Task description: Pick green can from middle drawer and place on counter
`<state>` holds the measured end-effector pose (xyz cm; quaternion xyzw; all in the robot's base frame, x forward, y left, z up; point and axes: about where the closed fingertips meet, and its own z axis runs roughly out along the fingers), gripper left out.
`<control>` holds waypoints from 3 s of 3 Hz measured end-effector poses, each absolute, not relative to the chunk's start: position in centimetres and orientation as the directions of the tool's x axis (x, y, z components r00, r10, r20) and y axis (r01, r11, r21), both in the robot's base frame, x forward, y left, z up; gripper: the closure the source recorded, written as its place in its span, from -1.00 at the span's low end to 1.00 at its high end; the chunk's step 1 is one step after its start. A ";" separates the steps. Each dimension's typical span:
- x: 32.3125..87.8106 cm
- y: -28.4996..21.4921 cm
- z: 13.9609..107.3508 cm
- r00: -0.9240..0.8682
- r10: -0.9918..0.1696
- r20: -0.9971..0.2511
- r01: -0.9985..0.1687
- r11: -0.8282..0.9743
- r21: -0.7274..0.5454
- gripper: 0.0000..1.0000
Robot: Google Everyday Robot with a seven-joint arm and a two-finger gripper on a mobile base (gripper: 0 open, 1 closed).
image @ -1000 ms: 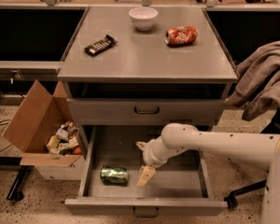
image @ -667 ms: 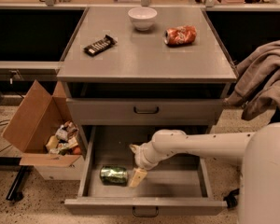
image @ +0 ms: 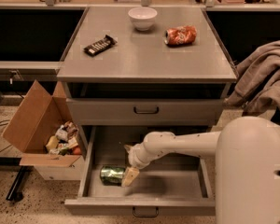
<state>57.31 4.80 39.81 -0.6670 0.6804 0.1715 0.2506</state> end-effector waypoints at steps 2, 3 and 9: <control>58.5 7.3 36.2 -0.008 -0.841 -0.542 -0.997 0.045 -0.055 -0.94; 58.4 7.7 35.8 -0.025 -0.849 -0.528 -0.997 0.060 -0.049 -0.33; 55.1 -2.2 46.2 -0.025 -0.693 -0.721 -0.987 0.132 -0.093 1.00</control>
Offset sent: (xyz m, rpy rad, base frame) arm 0.0176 0.0323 -0.0502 -0.0493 0.0698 0.0068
